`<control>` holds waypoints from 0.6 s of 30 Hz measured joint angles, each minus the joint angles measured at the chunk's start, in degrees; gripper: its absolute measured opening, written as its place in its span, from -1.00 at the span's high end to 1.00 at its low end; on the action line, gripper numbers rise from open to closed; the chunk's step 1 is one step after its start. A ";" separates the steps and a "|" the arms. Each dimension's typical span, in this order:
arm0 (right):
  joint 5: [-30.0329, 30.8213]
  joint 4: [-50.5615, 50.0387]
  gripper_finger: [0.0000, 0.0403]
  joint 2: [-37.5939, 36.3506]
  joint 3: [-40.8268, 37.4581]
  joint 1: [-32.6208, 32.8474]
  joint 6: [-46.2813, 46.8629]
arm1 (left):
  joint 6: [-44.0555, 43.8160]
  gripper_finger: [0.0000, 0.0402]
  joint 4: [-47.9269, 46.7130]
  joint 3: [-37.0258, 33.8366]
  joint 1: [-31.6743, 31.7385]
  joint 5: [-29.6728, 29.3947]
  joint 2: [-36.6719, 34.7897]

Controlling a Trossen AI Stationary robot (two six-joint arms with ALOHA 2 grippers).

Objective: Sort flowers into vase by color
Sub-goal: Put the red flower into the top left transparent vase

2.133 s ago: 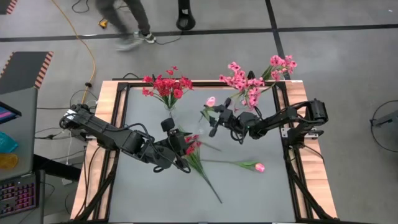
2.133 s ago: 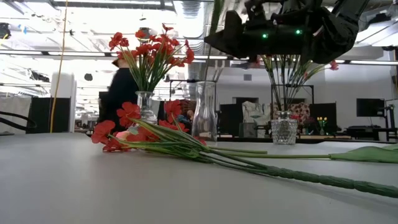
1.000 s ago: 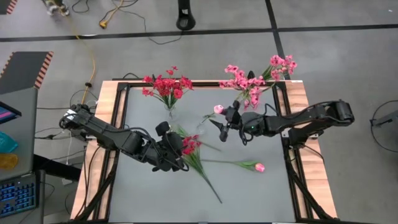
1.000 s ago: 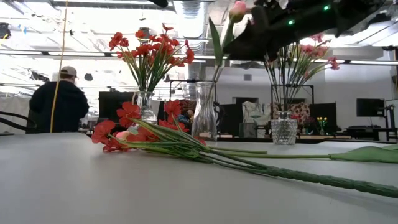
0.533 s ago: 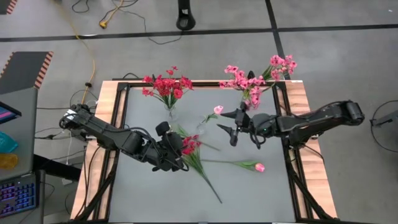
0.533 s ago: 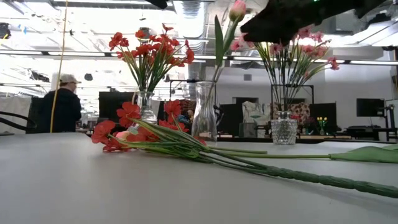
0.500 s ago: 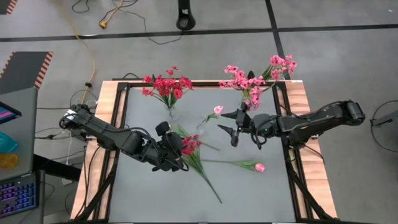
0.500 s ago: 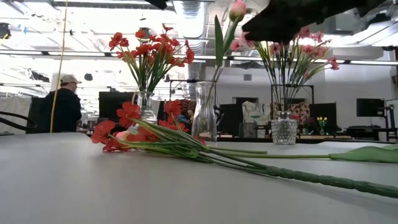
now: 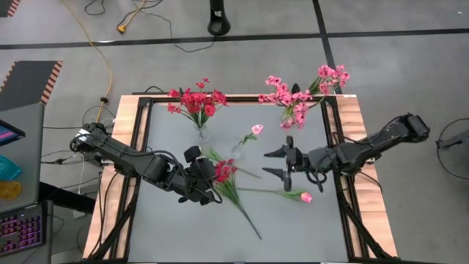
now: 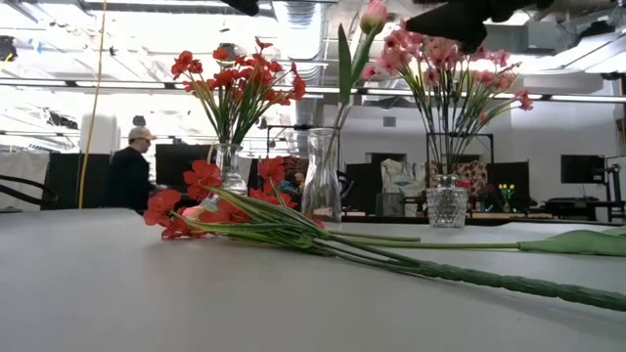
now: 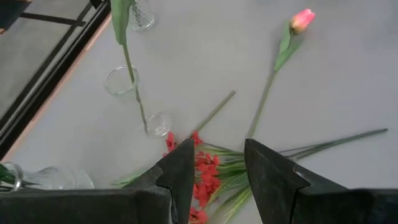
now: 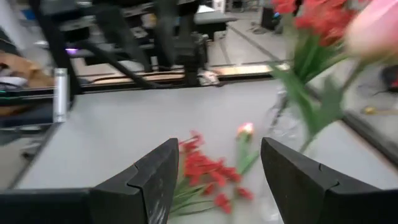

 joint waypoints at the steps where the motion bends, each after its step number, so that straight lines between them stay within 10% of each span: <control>1: 0.00 -0.33 -0.27 0.02 0.00 0.85 1.63 | 0.00 0.36 0.00 0.00 0.00 0.00 0.00; 18: -0.10 4.03 -0.27 15.23 0.00 9.13 25.62 | 0.63 0.36 0.04 0.00 0.00 -0.04 0.00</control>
